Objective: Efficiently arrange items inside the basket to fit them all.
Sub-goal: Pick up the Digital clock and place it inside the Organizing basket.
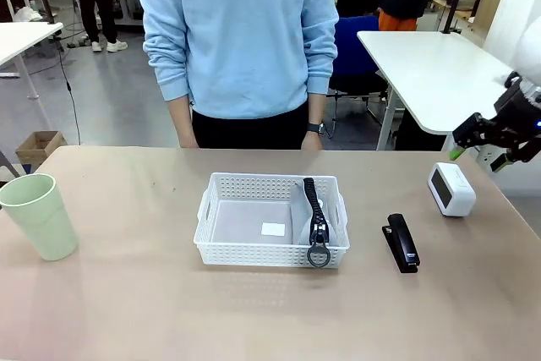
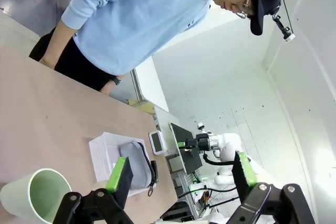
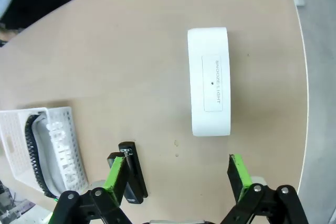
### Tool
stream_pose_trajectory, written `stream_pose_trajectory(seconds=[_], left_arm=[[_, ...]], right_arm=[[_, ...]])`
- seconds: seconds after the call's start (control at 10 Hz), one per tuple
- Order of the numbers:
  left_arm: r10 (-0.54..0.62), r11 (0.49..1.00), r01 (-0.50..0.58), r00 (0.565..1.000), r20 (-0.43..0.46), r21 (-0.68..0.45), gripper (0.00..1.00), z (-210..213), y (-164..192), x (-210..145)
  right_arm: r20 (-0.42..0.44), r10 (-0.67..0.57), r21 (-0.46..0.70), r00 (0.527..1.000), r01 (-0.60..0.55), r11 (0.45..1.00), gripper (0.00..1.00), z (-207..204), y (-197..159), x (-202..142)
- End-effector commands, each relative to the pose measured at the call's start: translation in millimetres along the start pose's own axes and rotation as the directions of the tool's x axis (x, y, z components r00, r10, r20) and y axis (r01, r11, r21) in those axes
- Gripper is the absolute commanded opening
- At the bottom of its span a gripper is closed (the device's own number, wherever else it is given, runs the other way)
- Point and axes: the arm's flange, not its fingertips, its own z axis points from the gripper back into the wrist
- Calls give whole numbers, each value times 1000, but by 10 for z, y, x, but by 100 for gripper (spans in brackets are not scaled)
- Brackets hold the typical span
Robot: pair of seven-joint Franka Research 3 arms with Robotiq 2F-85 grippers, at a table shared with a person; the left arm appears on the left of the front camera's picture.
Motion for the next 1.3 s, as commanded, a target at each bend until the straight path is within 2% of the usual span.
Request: stream_pose_trajectory(seconds=[0.0,0.3,0.6,0.7,1.0,1.2], left_arm=[[-21,1000,21,1000,9,-22,100,-3,-10,16],[-21,1000,21,1000,9,-22,100,-3,-10,16],[-21,1000,21,1000,9,-22,100,-3,-10,16],[-21,1000,21,1000,9,-22,100,-3,-10,16],[-21,1000,21,1000,9,-22,100,-3,-10,16],[-21,1000,21,1000,9,-22,100,-3,-10,16]], right_arm=[[-7,-23,-28,1000,23,999,100,14,17,118],[-25,13,-16,1000,-13,1000,100,-34,3,167],[16,217,-79,976,-215,974,100,-47,25,171],[10,240,-92,971,-238,967,100,-82,49,175],[-19,221,-76,975,-221,972,100,-197,52,234],[-23,209,-101,978,-210,972,100,-420,54,291]])
